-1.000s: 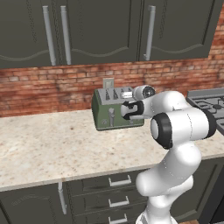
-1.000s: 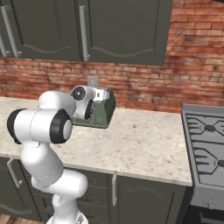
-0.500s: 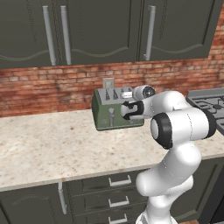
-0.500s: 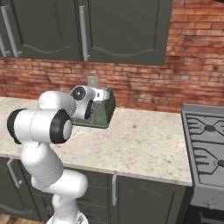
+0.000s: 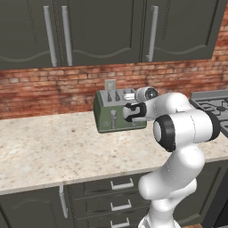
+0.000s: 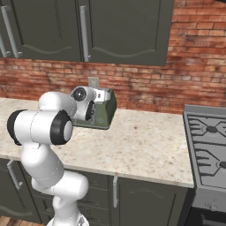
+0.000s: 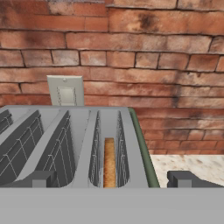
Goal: Start the toaster. Once the lever pops up, take the bread to the plate on the dining counter.
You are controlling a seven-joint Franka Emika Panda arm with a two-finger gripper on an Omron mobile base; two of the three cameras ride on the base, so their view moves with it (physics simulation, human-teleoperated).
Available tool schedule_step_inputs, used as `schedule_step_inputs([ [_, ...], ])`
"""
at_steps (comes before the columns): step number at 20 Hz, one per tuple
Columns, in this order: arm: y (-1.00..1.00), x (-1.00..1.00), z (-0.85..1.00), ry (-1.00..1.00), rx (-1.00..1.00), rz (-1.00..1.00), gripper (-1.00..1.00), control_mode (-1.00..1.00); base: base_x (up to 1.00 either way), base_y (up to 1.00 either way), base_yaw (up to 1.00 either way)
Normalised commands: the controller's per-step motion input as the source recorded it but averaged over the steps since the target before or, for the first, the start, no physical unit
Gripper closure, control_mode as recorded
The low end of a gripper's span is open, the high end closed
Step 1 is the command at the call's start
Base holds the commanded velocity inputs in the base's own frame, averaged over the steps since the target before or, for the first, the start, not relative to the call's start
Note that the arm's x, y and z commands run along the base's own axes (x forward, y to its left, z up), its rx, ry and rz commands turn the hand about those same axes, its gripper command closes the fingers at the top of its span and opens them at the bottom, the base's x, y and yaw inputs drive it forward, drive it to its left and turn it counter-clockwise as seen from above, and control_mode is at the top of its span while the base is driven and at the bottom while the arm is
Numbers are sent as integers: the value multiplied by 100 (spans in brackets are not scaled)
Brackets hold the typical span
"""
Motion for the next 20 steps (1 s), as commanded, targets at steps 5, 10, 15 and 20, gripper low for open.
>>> schedule_step_inputs([
  [5, 0, 0, 0, 0, 0, 0, -100, -100, 0, 0, 0],
  [10, 0, 0, 0, 0, 0, 0, -100, -100, 0, 0, 0],
  [15, 0, 0, 0, 0, 0, 0, -100, -100, 0, 0, 0],
  [20, 0, 0, 0, 0, 0, 0, -100, -100, 0, 0, 0],
])
